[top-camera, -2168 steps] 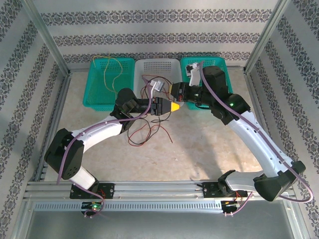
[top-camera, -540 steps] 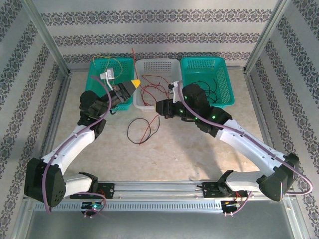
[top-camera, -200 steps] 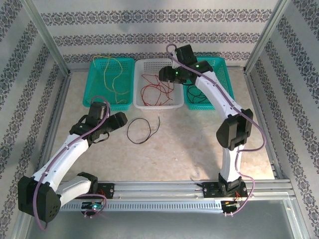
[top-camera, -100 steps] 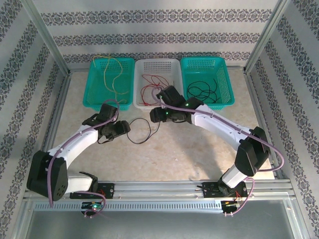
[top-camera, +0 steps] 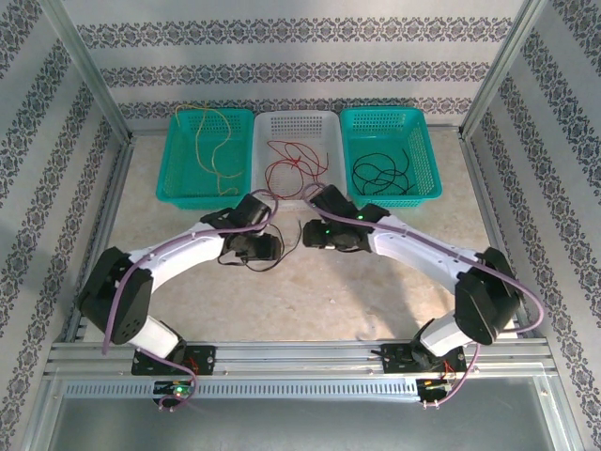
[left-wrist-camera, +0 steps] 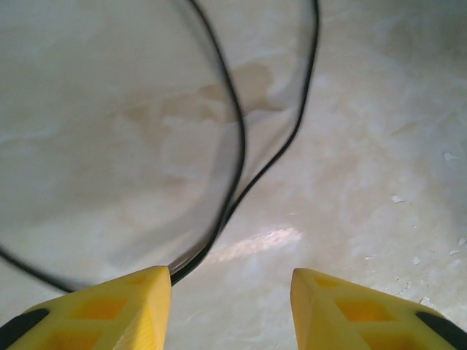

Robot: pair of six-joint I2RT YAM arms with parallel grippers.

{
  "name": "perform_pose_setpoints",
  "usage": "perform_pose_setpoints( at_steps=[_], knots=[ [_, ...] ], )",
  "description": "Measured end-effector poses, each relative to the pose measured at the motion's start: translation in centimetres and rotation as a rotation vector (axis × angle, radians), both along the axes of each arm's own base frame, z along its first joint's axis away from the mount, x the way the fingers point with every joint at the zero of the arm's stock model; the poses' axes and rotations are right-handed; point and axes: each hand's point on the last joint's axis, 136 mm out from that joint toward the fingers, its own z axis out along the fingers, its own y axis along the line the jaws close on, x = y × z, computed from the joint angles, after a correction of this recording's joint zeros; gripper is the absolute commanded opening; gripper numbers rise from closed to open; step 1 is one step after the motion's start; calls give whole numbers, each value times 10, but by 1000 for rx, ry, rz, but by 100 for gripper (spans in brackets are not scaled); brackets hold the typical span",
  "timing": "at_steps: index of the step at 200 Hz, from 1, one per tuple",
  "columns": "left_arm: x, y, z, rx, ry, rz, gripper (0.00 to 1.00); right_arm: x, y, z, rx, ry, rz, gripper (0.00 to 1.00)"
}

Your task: Untangle the cables

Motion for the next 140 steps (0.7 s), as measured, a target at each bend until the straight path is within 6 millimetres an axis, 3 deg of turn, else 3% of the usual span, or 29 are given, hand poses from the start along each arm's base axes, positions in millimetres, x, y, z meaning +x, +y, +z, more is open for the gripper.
perform_pose_setpoints(
  at_steps=[30,102,140],
  knots=[
    [3,-10,-14,94,2,-82,44,9,-29,16,48,-37,-105,51],
    [-10,-4,-51,257,72,-185,33,7,-43,20,74,-47,-155,50],
    [-12,-2,-58,276,88,-201,14,9,-49,28,91,-65,-174,49]
  ],
)
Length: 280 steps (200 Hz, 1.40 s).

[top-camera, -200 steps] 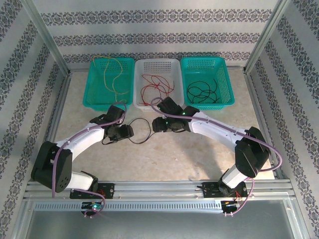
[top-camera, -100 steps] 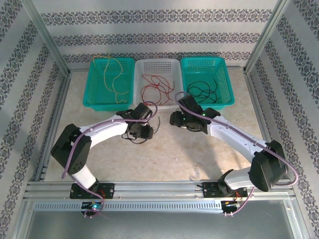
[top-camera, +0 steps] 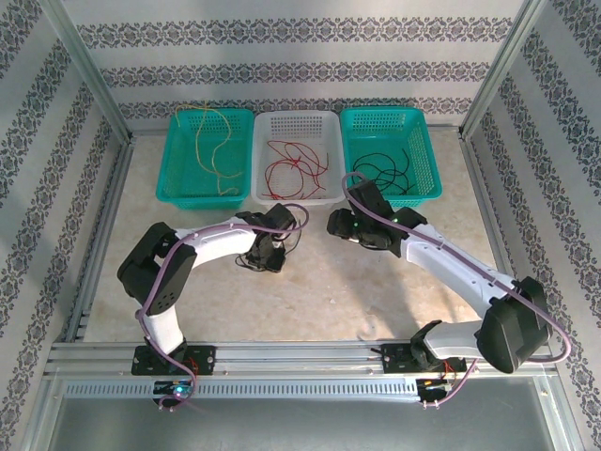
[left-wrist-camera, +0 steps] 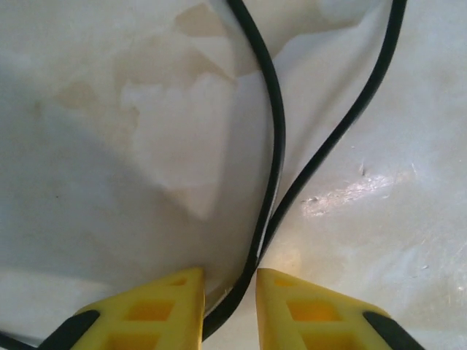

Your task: Untangle the cables

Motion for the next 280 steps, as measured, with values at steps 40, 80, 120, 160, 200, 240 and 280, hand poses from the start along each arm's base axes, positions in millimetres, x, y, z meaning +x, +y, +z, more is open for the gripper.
perform_pose_setpoints(
  at_steps=[40,80,120,160,200,240,280],
  knots=[
    [-3,-5,6,-34,7,-9,0,0,-2,11,23,-25,-8,49],
    [2,-26,71,-214,-92,-13,0,-4,4,20,65,-35,20,52],
    [12,-56,182,-491,-276,-50,0,-2,24,45,145,-69,82,60],
    [7,-68,245,-684,-342,-54,0,5,43,85,236,-153,131,67],
    [12,-76,313,-885,-411,-53,0,4,46,103,261,-208,160,72],
    [9,-84,402,-1077,-537,-117,0,-5,60,120,296,-264,215,78],
    [1,-88,451,-1217,-594,-164,0,-5,70,126,309,-298,248,79]
  ],
)
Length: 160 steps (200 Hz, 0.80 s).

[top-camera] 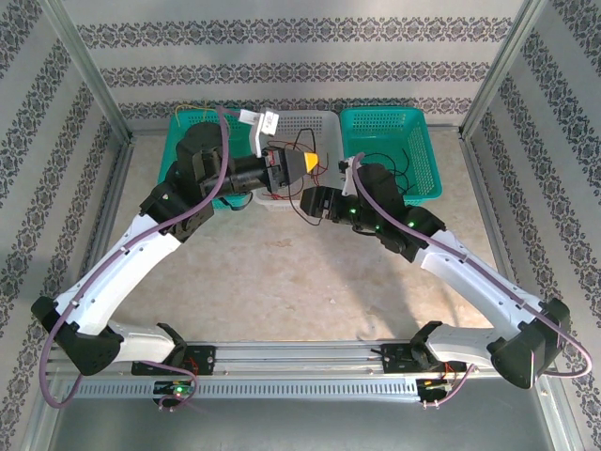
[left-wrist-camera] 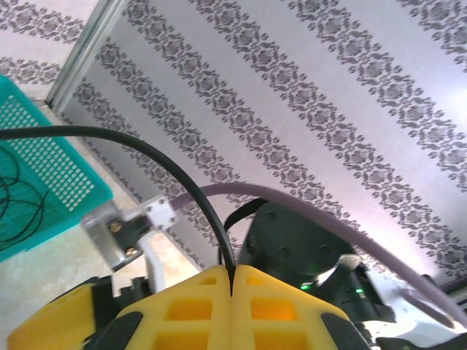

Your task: Untangle the cables

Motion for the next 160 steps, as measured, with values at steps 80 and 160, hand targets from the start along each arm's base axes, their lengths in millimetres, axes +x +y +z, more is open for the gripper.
perform_pose_setpoints(
  at_steps=[80,160],
  knots=[
    [-2,-3,12,-75,21,-22,0,20,31,-3,14,-23,54,79],
    [-6,1,21,-101,12,-19,0,18,34,14,132,-85,47,81]
  ],
)
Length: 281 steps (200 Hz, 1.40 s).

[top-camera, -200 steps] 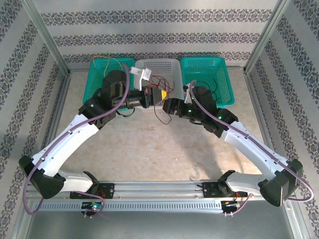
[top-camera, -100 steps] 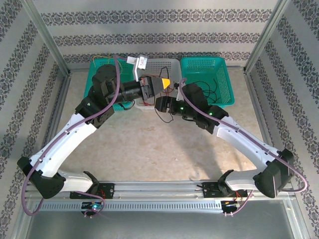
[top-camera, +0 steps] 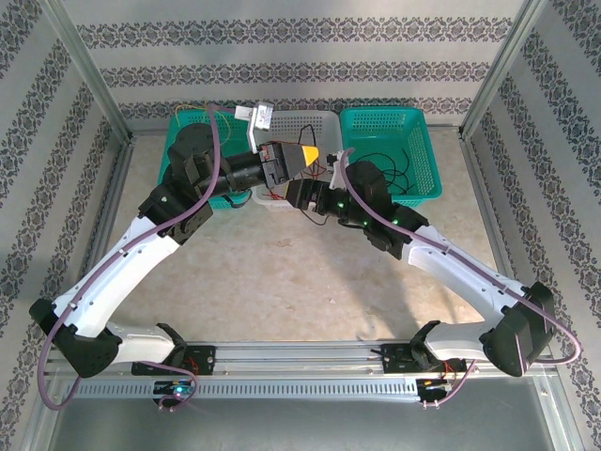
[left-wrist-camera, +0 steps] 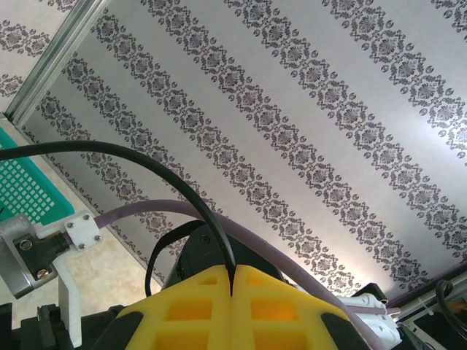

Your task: Untangle the cables

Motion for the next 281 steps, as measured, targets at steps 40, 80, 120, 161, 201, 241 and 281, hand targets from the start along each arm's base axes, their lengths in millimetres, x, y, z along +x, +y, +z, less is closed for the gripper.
perform_pose_setpoints(
  at_steps=[40,80,120,161,201,241,281],
  knots=[
    [0,0,0,-6,13,0,0,6,6,-4,13,9,1,76],
    [0,0,0,-7,16,-1,0,14,14,-21,-10,43,4,63],
    [1,6,4,-14,8,14,0,16,16,-24,-13,46,7,28],
    [19,37,7,-41,33,116,0,9,7,-16,-14,18,1,7],
    [60,93,-20,-26,148,350,0,-11,-16,4,-18,-29,-1,0],
    [92,134,-97,38,378,494,0,-35,-35,19,-61,-55,28,0],
    [96,136,-137,101,493,498,0,-49,-44,32,-123,-75,63,0]
  ],
)
